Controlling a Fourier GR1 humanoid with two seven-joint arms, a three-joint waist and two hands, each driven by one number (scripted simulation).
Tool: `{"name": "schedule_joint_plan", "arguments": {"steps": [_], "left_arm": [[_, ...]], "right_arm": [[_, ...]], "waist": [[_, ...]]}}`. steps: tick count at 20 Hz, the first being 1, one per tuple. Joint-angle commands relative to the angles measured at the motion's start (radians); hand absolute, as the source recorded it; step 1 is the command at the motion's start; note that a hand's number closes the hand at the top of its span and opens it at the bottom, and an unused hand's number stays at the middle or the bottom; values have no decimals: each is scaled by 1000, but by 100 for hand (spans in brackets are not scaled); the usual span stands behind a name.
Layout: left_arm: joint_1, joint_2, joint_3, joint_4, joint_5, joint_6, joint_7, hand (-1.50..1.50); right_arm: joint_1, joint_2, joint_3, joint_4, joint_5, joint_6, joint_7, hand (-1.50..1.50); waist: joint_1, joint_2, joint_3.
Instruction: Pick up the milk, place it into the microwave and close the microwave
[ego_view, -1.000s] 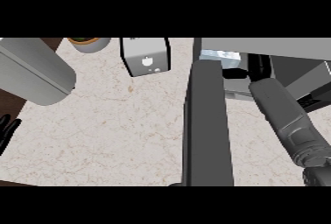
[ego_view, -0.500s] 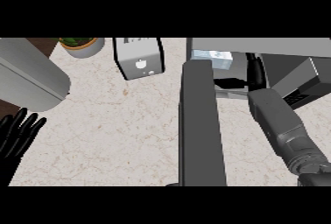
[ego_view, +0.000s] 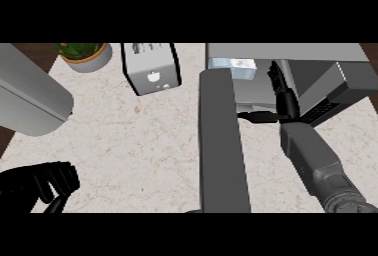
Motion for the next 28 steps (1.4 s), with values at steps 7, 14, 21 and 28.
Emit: {"name": "schedule_joint_plan", "arguments": {"steps": [7,14,21,28], "left_arm": [[-3,-7,-199,3,-51,110,59,150],[-46,-7,-312,15,-146,139,41,150],[-180,-8,-506,190,-314,280,-54,150],[-370,-8,-646,480,-419,354,-129,150]], "right_arm": [[212,51,44,-99,-24,137,-101,-150],[428,64,95,-272,-43,201,-96,-150],[653,83,144,-543,-72,217,-45,-150],[825,36,177,-796,-116,321,14,-150]], "waist": [[-35,-16,-2],[-66,-26,-4],[-75,-24,-5],[-73,-15,-5]]}}
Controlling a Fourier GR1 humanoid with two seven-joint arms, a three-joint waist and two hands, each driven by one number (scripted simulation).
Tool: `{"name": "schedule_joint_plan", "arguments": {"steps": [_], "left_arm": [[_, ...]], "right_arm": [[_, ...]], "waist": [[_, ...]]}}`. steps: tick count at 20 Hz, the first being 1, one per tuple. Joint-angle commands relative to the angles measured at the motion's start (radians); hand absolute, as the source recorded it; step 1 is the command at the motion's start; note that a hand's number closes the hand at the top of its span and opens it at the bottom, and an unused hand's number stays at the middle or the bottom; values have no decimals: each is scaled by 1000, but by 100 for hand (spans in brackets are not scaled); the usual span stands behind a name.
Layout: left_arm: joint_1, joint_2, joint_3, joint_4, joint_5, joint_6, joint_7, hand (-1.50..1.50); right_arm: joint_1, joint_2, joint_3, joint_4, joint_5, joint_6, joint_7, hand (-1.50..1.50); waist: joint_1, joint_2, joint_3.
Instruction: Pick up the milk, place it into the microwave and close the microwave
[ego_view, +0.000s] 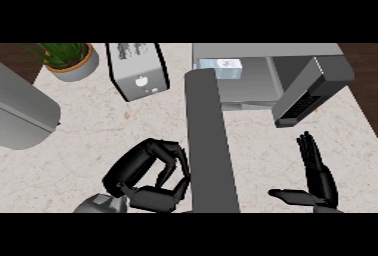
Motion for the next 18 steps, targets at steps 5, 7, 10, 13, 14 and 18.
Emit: {"name": "schedule_joint_plan", "arguments": {"steps": [5,7,10,13,14,18], "left_arm": [[-85,0,-181,361,-126,153,-188,150],[-185,0,-210,512,-96,240,-241,150],[-248,0,-294,620,-73,402,-333,150],[-268,0,-352,698,1,500,-436,150],[-292,0,-378,728,41,529,-438,150],[-317,0,-483,823,165,641,-536,150]], "right_arm": [[246,-49,38,-330,-39,97,12,-150],[240,-62,43,-403,-65,123,82,-150],[326,-39,81,-480,-73,153,38,-150],[335,-79,75,-593,-148,225,126,-150],[344,-63,81,-625,-175,232,148,-150],[363,-84,97,-688,-200,253,165,-150]], "waist": [[4,4,0],[-12,7,-1],[-22,9,-1],[-21,10,-1],[-31,12,-2],[-49,19,-2]]}}
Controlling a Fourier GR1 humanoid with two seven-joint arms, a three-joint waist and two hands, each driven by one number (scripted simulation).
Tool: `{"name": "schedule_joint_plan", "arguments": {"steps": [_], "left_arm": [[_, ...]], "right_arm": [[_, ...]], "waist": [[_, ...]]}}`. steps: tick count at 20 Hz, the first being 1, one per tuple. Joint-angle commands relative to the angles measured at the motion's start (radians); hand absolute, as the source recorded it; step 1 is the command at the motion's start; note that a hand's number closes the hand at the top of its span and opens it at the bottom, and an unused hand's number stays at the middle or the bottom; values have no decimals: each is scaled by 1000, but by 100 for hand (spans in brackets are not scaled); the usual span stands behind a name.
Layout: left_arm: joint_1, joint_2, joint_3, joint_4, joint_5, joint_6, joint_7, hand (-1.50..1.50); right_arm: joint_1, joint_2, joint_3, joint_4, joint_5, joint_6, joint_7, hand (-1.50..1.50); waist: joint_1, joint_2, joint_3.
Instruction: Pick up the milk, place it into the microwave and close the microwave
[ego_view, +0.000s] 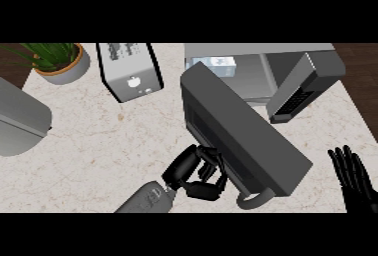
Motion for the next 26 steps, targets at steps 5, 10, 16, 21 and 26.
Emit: {"name": "schedule_joint_plan", "arguments": {"steps": [5,10,16,21,26], "left_arm": [[-129,-4,-166,138,225,126,-5,150],[-173,-4,-213,80,339,200,-35,150],[-242,-4,-212,67,454,288,-59,150],[-263,-4,-188,50,556,432,-70,150],[-335,-4,-171,88,630,492,-65,-150]], "right_arm": [[65,-28,37,-248,-96,86,107,-150],[83,-59,62,-305,-134,139,140,-150],[29,-105,48,-354,-164,145,209,-150],[4,-144,26,-375,-178,149,251,-150],[-25,-167,-2,-408,-218,150,276,-150]], "waist": [[-54,10,-2],[-89,15,-3],[-125,27,-4],[-129,29,-3],[-161,39,-3]]}}
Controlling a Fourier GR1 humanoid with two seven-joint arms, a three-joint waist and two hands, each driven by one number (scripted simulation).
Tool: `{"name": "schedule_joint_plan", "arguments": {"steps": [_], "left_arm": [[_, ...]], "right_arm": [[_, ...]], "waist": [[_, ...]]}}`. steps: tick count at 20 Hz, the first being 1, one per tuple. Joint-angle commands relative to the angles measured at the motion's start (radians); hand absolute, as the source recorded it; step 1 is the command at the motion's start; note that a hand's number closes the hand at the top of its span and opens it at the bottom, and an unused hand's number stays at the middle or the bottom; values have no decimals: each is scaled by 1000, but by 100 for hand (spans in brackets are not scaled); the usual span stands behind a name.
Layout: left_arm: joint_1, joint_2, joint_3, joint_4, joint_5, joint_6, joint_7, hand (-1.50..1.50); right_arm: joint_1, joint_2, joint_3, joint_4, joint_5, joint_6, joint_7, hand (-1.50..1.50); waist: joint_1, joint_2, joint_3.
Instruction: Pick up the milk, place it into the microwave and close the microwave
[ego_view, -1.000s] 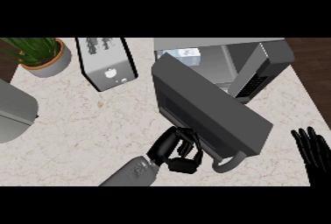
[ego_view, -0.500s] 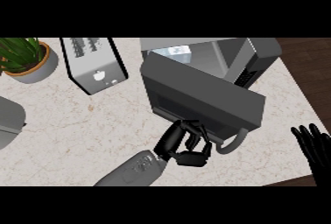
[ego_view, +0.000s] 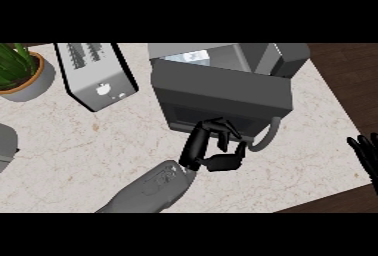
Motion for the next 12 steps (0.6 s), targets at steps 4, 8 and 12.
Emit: {"name": "schedule_joint_plan", "arguments": {"steps": [4,8,12], "left_arm": [[-118,-2,33,61,111,81,29,-150],[-130,-2,58,69,166,138,40,-150],[-174,-2,100,74,227,155,12,-150]], "right_arm": [[-56,-49,-48,-16,-8,-5,17,-150],[-135,-157,-159,-84,123,-79,-2,150],[-171,-178,-170,-82,160,-106,9,150]], "waist": [[-41,18,3],[-66,14,-2],[-61,30,-1]]}}
